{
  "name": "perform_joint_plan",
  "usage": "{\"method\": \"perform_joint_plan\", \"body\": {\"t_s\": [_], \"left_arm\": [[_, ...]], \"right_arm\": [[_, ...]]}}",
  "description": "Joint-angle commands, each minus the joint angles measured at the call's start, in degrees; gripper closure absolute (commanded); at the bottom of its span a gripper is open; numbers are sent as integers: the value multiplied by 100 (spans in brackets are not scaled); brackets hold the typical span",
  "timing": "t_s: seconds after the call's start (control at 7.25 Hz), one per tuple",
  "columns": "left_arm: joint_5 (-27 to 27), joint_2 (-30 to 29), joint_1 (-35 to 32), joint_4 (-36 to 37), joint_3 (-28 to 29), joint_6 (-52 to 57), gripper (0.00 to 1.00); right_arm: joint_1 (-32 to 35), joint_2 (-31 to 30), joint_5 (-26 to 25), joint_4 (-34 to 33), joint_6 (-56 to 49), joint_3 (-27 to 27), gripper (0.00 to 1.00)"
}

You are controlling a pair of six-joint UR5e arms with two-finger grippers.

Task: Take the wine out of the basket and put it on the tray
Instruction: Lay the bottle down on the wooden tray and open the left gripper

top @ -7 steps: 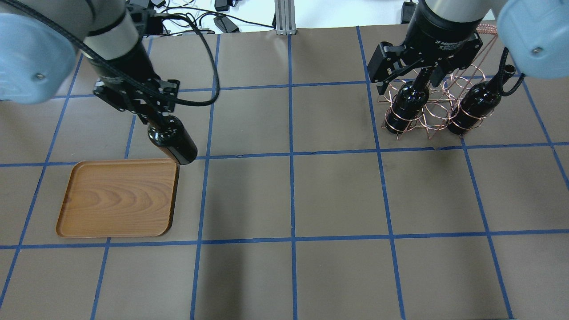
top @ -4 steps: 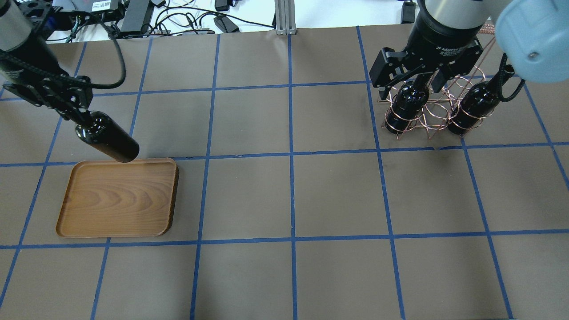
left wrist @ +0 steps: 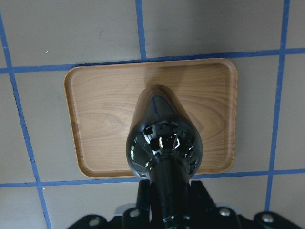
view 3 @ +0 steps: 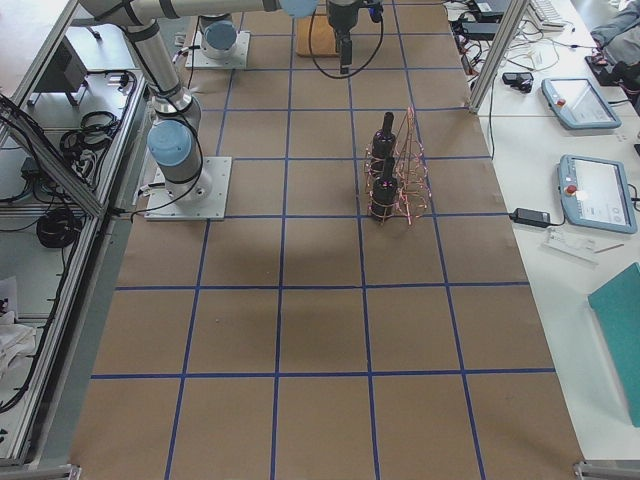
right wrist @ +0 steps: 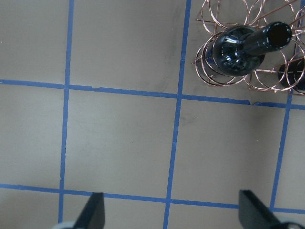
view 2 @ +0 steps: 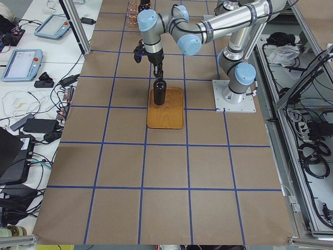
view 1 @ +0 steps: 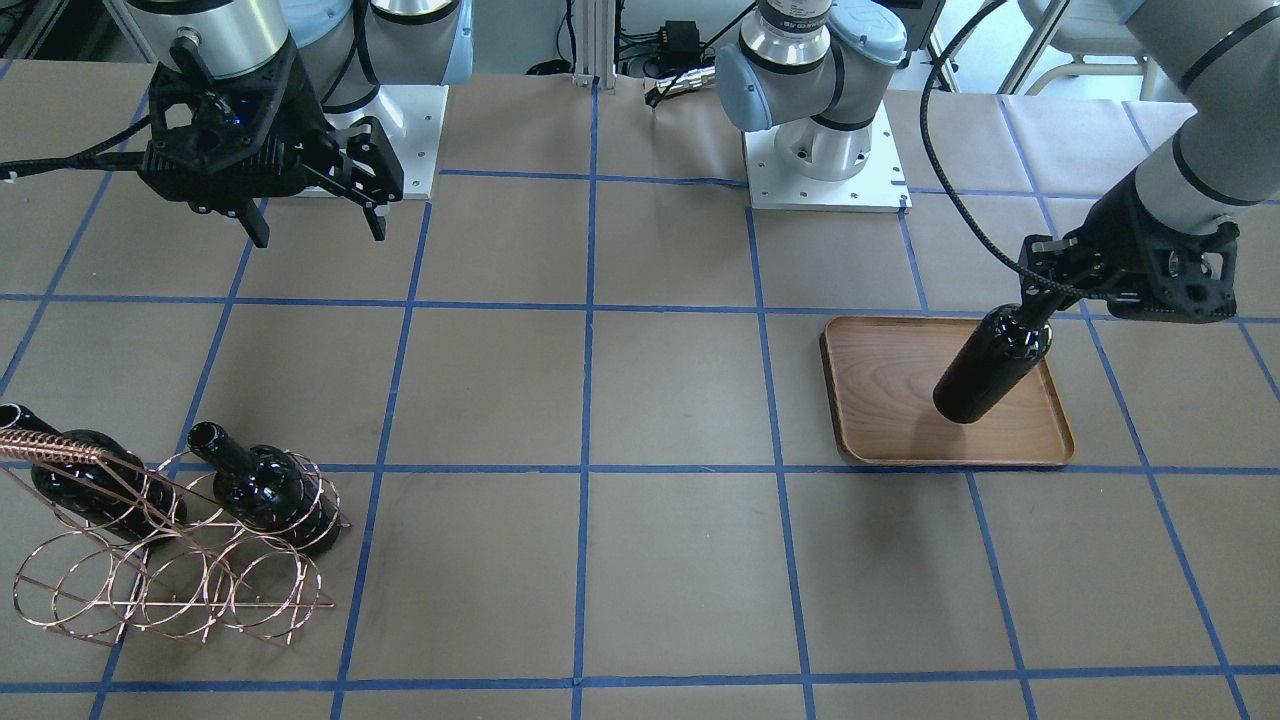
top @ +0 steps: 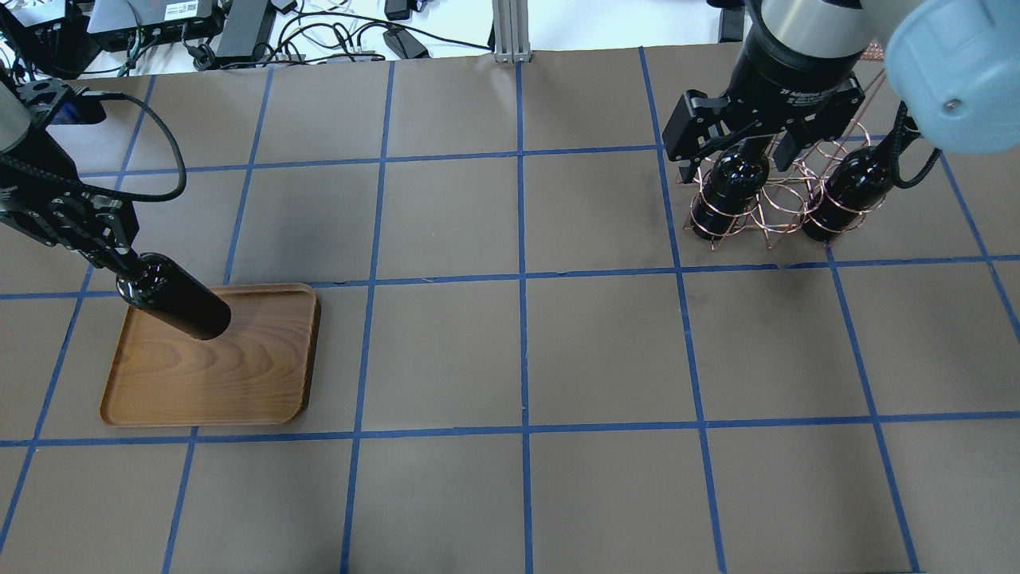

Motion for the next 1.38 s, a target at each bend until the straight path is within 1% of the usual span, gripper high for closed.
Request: {"method": "perform_joint_plan", "body": {"t_s": [0.0,0.55,0.69,0.83,0.97,1.1,1.24], "left_arm": [[-4,-74,146,29,-76,132,100],[13,-224,261,20,-111,203,100],[-13,-232,261,38,-111,186,28],[-13,-224,261,46,-94,134,0],[22,-198,252,29,-24,98,0],[-117,-32,165,46,11,-311,0],[-136,22,69,20,142,-794,0]], "right_arm": [[0,0,0,3,26,4,0],[0,9,0,3,27,4,0],[0,0,0,3,27,4,0],[0,0,0,3,27,4,0],[0,8,0,3,27,4,0],[0,0,0,3,27,4,0],[0,8,0,3,27,4,0]]}}
